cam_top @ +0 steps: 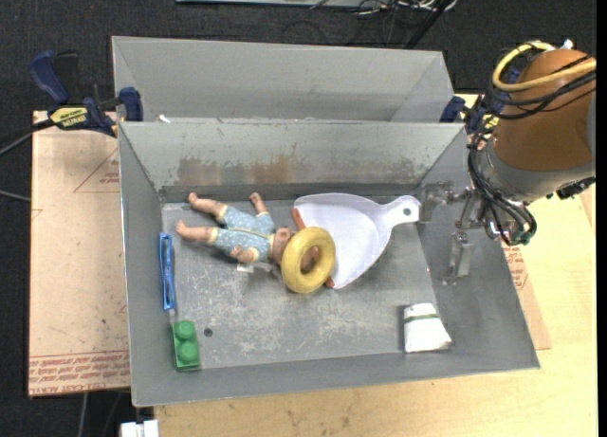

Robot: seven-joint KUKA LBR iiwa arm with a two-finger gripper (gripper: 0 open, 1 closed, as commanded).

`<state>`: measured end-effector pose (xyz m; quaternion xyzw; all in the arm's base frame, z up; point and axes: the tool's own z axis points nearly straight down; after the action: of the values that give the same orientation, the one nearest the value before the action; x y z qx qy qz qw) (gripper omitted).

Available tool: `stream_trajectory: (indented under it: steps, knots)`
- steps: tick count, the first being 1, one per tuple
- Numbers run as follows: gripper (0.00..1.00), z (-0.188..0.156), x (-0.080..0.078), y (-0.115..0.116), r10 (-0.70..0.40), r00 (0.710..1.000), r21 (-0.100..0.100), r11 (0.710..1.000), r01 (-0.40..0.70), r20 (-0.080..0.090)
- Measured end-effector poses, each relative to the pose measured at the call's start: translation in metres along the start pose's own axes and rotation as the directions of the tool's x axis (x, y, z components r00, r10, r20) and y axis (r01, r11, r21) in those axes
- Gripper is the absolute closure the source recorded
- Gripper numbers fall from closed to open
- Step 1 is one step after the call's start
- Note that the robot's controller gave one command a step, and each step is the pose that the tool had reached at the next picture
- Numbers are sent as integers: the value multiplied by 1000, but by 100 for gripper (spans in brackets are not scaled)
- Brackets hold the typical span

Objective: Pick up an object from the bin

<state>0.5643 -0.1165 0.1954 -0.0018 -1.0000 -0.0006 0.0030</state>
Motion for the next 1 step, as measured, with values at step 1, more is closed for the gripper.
stream_trajectory:
  steps: [1]
  knots:
    - [0, -5, -2, 0, -3, 1000, 1, 1000, 3, 8]
